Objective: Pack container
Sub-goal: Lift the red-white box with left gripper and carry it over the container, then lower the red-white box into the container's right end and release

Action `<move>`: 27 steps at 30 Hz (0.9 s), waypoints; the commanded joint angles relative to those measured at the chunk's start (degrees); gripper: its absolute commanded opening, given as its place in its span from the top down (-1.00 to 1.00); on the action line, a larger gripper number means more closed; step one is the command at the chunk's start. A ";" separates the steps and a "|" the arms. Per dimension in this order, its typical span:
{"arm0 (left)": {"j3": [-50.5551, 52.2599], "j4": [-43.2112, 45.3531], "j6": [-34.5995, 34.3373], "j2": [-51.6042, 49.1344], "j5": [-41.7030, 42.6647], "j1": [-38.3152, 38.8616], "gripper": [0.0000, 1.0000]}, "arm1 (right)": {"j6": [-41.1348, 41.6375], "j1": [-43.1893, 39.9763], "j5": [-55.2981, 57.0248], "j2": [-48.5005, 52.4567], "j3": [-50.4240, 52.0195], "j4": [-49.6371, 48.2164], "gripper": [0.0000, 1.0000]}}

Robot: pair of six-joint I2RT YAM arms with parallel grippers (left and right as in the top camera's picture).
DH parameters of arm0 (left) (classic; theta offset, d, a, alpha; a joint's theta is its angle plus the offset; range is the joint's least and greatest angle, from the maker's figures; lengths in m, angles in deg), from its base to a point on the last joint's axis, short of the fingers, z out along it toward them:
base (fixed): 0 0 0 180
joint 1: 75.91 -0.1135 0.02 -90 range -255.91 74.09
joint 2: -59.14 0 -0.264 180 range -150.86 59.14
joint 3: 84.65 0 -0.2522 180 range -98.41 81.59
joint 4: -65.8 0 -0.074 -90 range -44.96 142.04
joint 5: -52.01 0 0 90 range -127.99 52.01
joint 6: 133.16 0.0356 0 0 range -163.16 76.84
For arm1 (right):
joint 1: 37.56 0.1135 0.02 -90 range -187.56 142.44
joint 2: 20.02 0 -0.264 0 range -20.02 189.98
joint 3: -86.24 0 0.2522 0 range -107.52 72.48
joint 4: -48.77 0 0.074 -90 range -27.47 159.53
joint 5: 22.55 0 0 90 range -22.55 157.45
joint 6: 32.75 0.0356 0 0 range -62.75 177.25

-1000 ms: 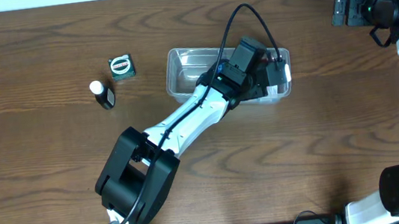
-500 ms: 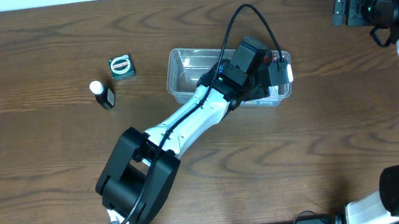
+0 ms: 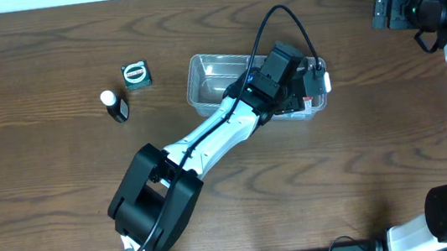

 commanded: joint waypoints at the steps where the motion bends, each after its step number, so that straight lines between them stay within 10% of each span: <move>1: -0.83 -0.44 -0.09 1.55 -0.52 0.44 -0.64 | 0.81 -0.22 0.37 0.11 -0.26 0.04 -0.99; 27: -0.85 6.10 -3.26 1.73 -9.62 0.44 -0.64 | 0.79 -0.22 0.37 0.11 -0.26 0.04 -0.99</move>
